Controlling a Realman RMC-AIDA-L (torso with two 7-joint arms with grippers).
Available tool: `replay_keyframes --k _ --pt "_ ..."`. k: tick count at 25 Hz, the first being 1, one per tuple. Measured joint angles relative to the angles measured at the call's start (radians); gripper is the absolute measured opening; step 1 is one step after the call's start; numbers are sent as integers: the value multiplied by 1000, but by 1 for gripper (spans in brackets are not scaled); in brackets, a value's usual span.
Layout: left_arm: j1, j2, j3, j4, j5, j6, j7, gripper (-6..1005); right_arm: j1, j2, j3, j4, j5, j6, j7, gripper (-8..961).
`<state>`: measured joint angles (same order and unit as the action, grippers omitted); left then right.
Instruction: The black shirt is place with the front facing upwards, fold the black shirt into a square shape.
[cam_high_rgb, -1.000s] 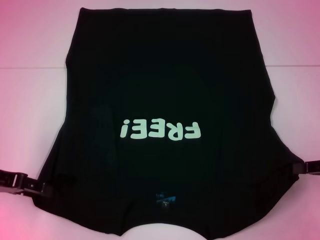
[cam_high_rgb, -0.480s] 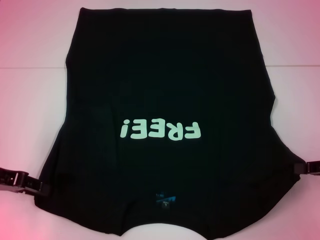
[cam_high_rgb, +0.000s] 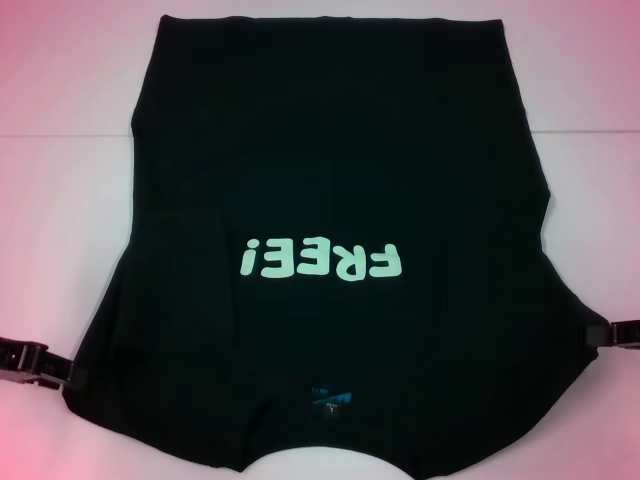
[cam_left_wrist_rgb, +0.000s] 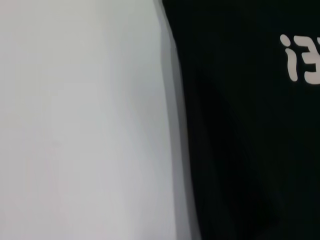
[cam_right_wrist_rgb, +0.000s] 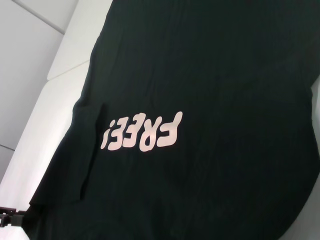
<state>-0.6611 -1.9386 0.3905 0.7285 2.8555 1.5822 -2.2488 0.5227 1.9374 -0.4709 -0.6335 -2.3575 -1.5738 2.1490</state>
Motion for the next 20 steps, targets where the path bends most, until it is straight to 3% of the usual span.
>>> replay_keyframes --k 8,20 --pt "-32 7 5 -69 -10 24 12 423 2 0 1 -6 0 1 1 20" --pt "-43 10 3 -66 -20 16 12 415 -2 0 5 -3 1 8 0 20"
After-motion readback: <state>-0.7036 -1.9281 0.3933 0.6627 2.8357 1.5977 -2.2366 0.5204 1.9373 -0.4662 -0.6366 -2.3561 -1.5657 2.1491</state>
